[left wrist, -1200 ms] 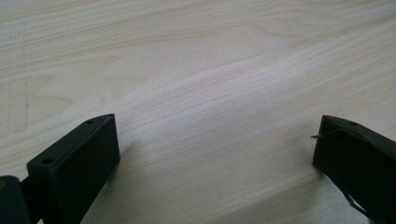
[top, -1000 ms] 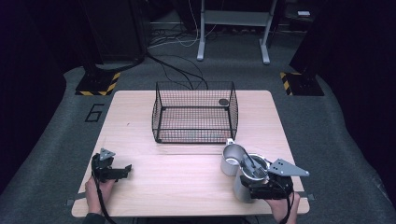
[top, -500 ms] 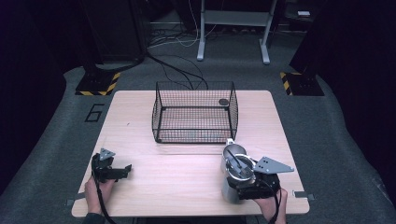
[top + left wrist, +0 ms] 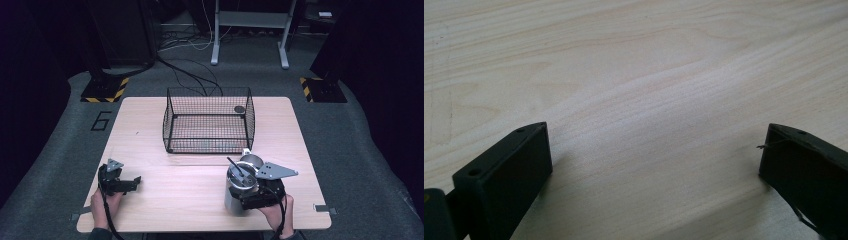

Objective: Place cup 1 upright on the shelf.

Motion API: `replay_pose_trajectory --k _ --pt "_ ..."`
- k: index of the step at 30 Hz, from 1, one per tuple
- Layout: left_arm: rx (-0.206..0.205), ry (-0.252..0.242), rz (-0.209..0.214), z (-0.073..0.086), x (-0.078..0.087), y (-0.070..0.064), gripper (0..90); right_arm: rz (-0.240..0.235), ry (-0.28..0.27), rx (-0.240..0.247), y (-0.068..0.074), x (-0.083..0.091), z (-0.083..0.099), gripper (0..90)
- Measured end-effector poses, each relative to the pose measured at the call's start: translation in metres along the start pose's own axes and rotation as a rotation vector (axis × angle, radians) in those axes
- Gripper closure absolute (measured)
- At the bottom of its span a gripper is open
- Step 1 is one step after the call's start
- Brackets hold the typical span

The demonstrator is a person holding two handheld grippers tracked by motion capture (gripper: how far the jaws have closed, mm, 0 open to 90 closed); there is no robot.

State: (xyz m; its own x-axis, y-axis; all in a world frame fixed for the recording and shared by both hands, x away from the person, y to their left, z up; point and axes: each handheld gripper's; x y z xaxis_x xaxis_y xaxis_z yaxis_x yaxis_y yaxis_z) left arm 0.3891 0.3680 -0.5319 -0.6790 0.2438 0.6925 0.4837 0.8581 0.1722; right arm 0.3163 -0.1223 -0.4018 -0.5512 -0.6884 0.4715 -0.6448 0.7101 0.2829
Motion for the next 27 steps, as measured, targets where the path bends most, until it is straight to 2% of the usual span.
replay_pose_trajectory --k 9,15,27 --pt "0.002 -0.002 0.0 0.0 0.0 0.0 0.4 -0.052 0.008 0.022 0.006 -0.018 -0.019 3.6" --pt "-0.002 0.01 0.008 -0.001 0.001 0.0 0.4 -0.058 0.019 0.027 0.008 -0.031 -0.029 3.6" --pt "-0.001 -0.006 -0.002 0.0 0.0 -0.001 0.4 -0.068 0.03 0.043 0.006 -0.047 -0.054 3.6"
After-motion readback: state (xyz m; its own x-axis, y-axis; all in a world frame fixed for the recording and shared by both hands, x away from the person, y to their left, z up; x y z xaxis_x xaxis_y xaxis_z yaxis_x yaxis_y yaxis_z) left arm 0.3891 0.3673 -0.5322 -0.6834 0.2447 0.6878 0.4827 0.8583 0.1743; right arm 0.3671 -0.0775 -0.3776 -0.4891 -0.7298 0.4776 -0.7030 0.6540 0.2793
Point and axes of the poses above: each handheld gripper's, and its own axes: x roughly backward along the jaws, z roughly out of its underside, y roughly to its left, and after that the axes turned 13 degrees about -x, right-handed
